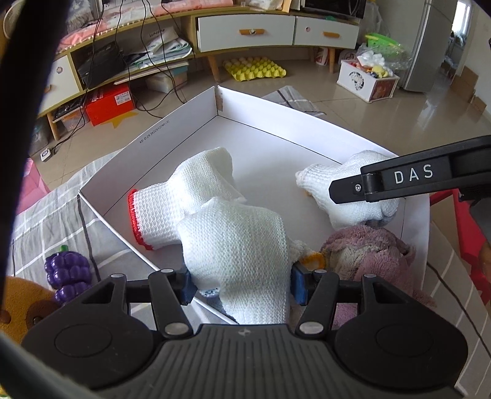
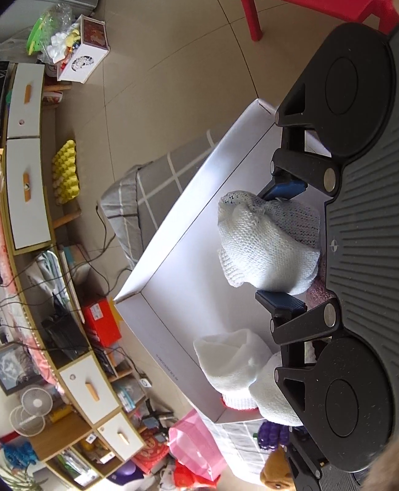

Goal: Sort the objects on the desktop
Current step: 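Lower the white gloves into the box and open both tools, then move left tool to the white foam block while right tool approaches the green striped ball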

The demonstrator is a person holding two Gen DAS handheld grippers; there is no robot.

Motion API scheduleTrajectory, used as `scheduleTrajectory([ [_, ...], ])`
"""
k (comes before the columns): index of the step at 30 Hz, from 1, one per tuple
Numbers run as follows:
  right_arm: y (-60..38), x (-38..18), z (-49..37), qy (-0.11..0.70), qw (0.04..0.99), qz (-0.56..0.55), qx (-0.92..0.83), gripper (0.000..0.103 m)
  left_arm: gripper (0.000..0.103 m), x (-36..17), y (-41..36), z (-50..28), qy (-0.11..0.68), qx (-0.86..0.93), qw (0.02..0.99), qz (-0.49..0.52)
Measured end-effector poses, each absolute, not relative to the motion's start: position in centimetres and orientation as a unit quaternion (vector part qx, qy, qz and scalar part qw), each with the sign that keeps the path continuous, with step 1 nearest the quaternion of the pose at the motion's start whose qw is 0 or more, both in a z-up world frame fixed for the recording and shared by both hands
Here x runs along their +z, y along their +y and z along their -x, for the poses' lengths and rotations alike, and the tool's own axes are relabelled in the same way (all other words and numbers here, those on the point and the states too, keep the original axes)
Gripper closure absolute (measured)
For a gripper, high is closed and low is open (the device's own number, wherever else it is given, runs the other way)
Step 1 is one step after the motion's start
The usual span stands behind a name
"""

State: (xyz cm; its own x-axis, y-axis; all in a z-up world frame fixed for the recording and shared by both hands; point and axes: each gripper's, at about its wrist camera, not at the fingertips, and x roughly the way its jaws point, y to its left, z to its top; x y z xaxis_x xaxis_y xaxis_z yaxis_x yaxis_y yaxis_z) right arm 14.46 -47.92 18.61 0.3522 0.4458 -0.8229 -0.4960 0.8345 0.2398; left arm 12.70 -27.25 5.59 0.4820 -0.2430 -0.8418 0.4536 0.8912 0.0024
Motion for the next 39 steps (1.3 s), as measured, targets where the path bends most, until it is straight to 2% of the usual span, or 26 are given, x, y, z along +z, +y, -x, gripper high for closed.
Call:
scheduleTrajectory([
  [13, -46.4, 20.5, -11.8, 0.462, 0.832, 0.080, 0.296, 0.037, 0.047, 6.5, -26.1, -12.2, 0.464, -0.213, 0.857, -0.065],
  [16, -46.6, 20.7, -11.7, 0.459, 0.833, 0.079, 0.299, 0.034, 0.043, 6.6, -25.8, -12.2, 0.466, -0.215, 0.857, -0.051],
  [19, -46.7, 20.9, -11.5, 0.457, 0.834, 0.078, 0.300, 0.031, 0.029, 6.6, -25.2, -12.0, 0.469, -0.220, 0.855, -0.020],
  [21, -46.9, 21.2, -11.3, 0.453, 0.835, 0.075, 0.302, 0.025, 0.015, 6.8, -24.8, -12.2, 0.469, -0.227, 0.854, 0.006],
  [22, -47.0, 21.4, -11.3, 0.450, 0.837, 0.073, 0.303, 0.024, 0.013, 6.9, -24.9, -12.2, 0.470, -0.228, 0.853, 0.011],
  [30, -47.9, 23.1, -10.7, 0.434, 0.843, 0.058, 0.313, 0.021, 0.006, 9.0, -25.1, -11.4, 0.453, -0.242, 0.857, 0.018],
  [39, -48.1, 25.1, -9.1, 0.419, 0.843, 0.051, 0.333, 0.020, 0.006, 12.4, -22.1, -9.9, 0.418, -0.249, 0.874, 0.009],
])
